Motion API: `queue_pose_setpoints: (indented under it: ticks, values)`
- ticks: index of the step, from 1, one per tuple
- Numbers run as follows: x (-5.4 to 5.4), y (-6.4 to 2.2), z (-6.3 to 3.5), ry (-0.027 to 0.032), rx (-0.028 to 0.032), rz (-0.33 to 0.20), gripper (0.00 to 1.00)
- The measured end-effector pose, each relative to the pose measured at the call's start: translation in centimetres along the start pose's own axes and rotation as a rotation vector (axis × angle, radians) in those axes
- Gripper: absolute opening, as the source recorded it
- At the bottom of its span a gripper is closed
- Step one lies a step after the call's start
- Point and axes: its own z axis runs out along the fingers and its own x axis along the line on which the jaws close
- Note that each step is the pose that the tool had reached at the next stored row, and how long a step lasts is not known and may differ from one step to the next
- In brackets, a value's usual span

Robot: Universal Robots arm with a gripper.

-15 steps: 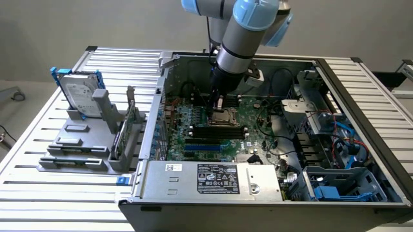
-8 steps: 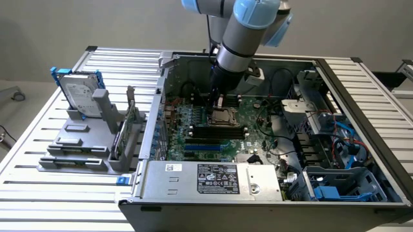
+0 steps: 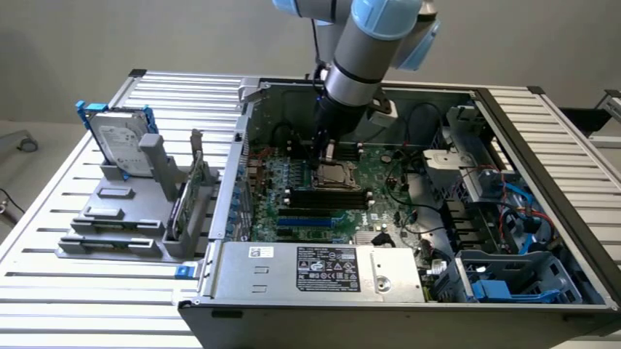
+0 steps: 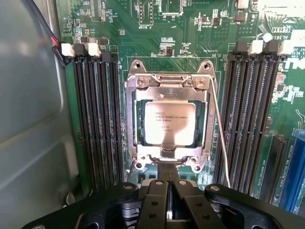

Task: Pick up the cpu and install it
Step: 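Close the cpu cover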

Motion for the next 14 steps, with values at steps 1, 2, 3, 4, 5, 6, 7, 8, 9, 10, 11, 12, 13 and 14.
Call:
queue_pose_setpoints:
  ticks: [1,2,3,4,5,6,7,8,9,10,11,12,13,14]
  values:
    - [-0.1,-0.13,-0.07,0.0018,0.0012,0.000,0.11]
    - [-0.3,-0.26,-0.13,0.0036,0.0023,0.000,0.11]
    - [-0.4,-0.41,-0.20,0.0057,0.0034,-0.001,0.11]
    - [-0.5,-0.59,-0.27,0.0092,0.0041,-0.001,0.11]
    - [-0.6,-0.80,-0.33,0.0136,0.0045,-0.002,0.11]
    - [-0.7,-1.01,-0.41,0.0179,0.0051,-0.003,0.11]
    - [-0.7,-1.23,-0.50,0.0223,0.0056,-0.003,0.11]
    - [-0.8,-1.45,-0.59,0.0281,0.0059,-0.004,0.11]
    - [-0.8,-1.66,-0.68,0.0344,0.0059,-0.005,0.11]
    - [-0.8,-1.89,-0.79,0.0408,0.0059,-0.005,0.11]
    - [-0.8,-2.11,-0.90,0.0479,0.0058,-0.005,0.11]
    - [-0.8,-2.33,-1.00,0.0543,0.0058,-0.005,0.11]
    - [-0.8,-2.54,-1.09,0.0602,0.0058,-0.005,0.11]
    - [-0.8,-2.77,-1.14,0.0658,0.0056,-0.004,0.11]
